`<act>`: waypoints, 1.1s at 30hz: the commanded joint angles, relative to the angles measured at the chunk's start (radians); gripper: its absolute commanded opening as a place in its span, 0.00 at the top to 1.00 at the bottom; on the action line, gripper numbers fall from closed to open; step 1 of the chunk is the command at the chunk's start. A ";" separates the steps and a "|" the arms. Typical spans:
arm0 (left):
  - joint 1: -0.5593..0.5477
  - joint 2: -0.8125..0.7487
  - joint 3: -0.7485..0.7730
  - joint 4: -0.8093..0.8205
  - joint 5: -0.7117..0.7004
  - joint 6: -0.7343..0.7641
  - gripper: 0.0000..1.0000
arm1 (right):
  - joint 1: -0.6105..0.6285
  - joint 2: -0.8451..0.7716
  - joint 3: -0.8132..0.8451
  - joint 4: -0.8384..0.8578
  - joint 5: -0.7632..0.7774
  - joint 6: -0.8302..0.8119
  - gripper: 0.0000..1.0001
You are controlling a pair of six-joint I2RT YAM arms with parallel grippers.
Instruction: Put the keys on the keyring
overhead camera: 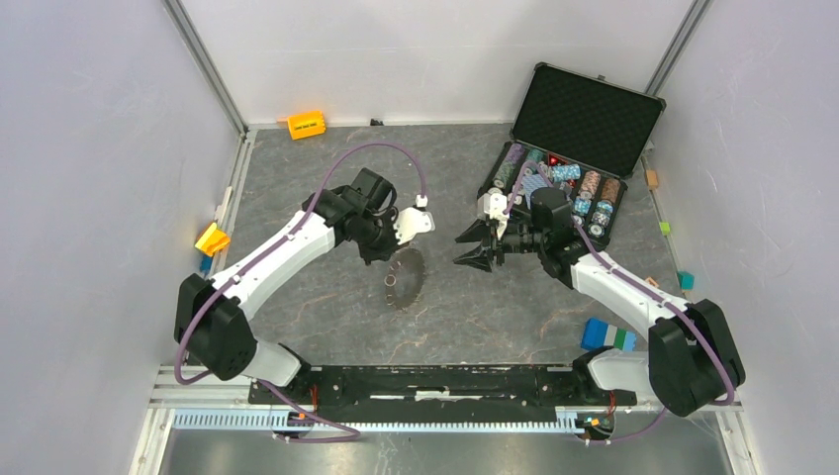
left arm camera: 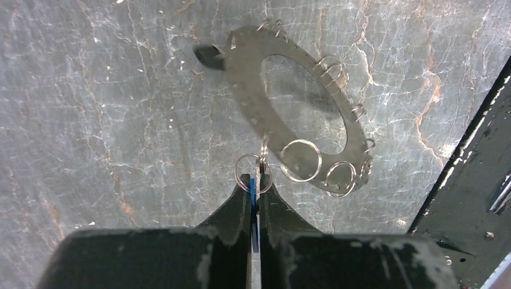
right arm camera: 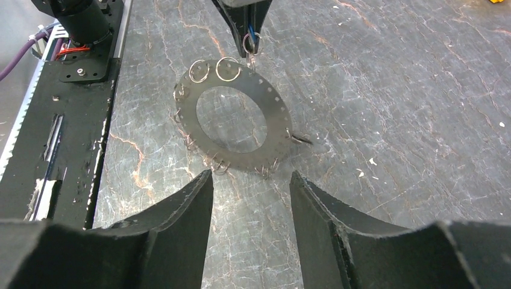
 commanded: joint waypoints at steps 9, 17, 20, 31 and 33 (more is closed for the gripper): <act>0.078 0.116 0.087 -0.072 -0.145 0.170 0.98 | -0.011 0.006 0.029 0.020 -0.030 0.016 0.44; 0.126 0.280 0.089 -0.071 -0.258 0.259 0.95 | -0.012 0.024 0.026 0.026 -0.043 0.032 0.44; 0.149 0.350 0.094 -0.071 -0.304 0.280 0.93 | -0.012 0.025 0.023 0.029 -0.048 0.035 0.44; 0.187 0.494 0.100 -0.070 -0.417 0.318 0.80 | -0.011 0.030 0.021 0.034 -0.062 0.041 0.45; 0.188 0.510 0.101 -0.070 -0.444 0.321 0.78 | -0.011 0.029 0.022 0.034 -0.064 0.043 0.45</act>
